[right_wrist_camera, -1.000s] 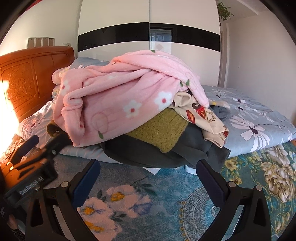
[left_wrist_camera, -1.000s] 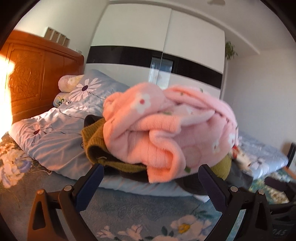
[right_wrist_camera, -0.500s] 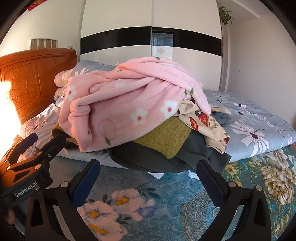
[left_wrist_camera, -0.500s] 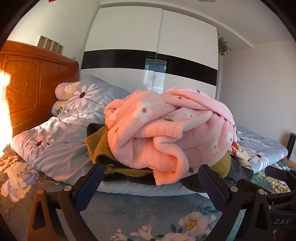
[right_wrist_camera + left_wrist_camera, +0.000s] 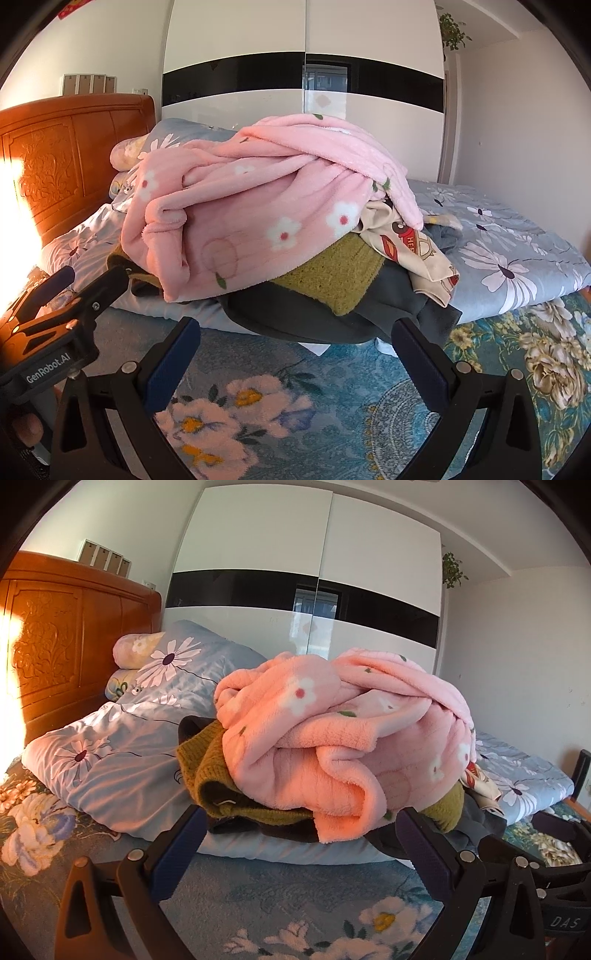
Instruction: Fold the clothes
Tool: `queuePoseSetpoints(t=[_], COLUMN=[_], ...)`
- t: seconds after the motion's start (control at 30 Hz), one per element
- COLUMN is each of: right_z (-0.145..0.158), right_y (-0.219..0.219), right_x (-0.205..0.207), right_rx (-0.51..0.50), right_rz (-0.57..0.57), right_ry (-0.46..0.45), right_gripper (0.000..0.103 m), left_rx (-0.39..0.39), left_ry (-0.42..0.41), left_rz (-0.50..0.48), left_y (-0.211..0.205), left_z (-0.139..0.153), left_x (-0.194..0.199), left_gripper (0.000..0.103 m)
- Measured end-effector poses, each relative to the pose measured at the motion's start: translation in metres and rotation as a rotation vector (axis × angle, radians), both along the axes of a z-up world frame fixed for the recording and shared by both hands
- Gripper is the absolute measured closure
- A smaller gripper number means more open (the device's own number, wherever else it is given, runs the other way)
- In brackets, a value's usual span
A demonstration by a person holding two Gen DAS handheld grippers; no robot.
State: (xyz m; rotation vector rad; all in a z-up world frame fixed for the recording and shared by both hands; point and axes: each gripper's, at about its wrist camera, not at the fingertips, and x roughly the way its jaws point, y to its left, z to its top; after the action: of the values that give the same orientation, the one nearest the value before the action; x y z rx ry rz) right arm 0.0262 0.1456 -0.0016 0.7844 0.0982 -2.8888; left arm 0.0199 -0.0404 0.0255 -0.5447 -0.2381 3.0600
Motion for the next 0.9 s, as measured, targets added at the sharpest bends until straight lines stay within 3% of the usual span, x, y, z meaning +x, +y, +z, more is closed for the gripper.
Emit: queuePoseSetpoints(t=[0.9], right_z=[0.009], right_y=[0.001], right_x=[-0.016], right_rx=[0.031], right_rz=[0.032], right_ry=[-0.011], right_gripper=[0.0], left_rx=[-0.024], left_ry=[-0.025], left_rz=[0.011], left_y=[-0.006], left_z=[-0.001], left_x=[-0.002], left_gripper=[0.0])
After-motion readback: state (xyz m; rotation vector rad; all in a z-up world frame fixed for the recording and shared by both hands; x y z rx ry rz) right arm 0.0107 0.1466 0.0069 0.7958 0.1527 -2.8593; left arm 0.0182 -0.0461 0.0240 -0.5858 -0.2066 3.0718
